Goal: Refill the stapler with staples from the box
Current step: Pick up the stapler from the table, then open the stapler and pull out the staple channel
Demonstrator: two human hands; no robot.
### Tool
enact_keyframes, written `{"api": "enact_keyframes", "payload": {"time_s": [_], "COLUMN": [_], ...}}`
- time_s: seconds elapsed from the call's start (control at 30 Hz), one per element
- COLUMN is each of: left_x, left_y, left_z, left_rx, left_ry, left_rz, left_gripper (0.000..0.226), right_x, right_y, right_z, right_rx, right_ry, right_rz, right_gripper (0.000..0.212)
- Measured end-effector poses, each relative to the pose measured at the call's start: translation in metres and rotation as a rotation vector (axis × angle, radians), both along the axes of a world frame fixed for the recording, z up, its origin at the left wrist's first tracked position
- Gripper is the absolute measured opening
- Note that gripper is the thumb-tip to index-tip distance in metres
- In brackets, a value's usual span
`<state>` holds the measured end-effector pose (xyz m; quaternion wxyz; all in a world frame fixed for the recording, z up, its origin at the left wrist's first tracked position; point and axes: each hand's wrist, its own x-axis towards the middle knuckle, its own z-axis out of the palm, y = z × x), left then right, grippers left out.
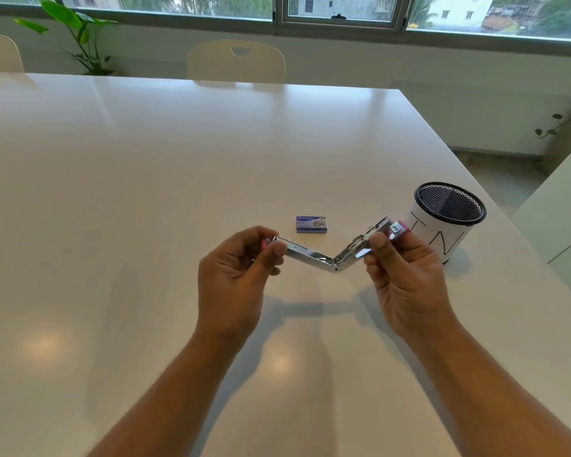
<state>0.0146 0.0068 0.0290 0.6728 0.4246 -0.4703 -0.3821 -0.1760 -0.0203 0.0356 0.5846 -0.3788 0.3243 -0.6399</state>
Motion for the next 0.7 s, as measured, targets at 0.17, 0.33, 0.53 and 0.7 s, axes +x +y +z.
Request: {"api": "enact_keyframes", "payload": {"time_s": [0.17, 0.33, 0.53, 0.7], "left_x": [0.009, 0.023, 0.022, 0.011], "left_y": [0.0, -0.003, 0.002, 0.004], "left_z": [0.001, 0.003, 0.007, 0.006], "left_rx": [0.118, 0.28, 0.518, 0.567], "left_ry": [0.045, 0.178, 0.213, 0.142], "left_rz": [-0.179, -0.503, -0.87, -0.965], "left_gripper": [0.012, 0.02, 0.035, 0.041], "right_x": [0.002, -0.001, 0.008, 0.012], "right_y": [0.001, -0.001, 0.008, 0.012], "right_z": [0.002, 0.004, 0.002, -0.002], "right_rx": [0.094, 0.177, 0.162, 0.131], "right_ry": [-0.138, -0.258, -0.232, -0.155], "right_rz": [0.029, 0.026, 0.212, 0.377], "right_gripper": [0.011, 0.009, 0.016, 0.027]}}
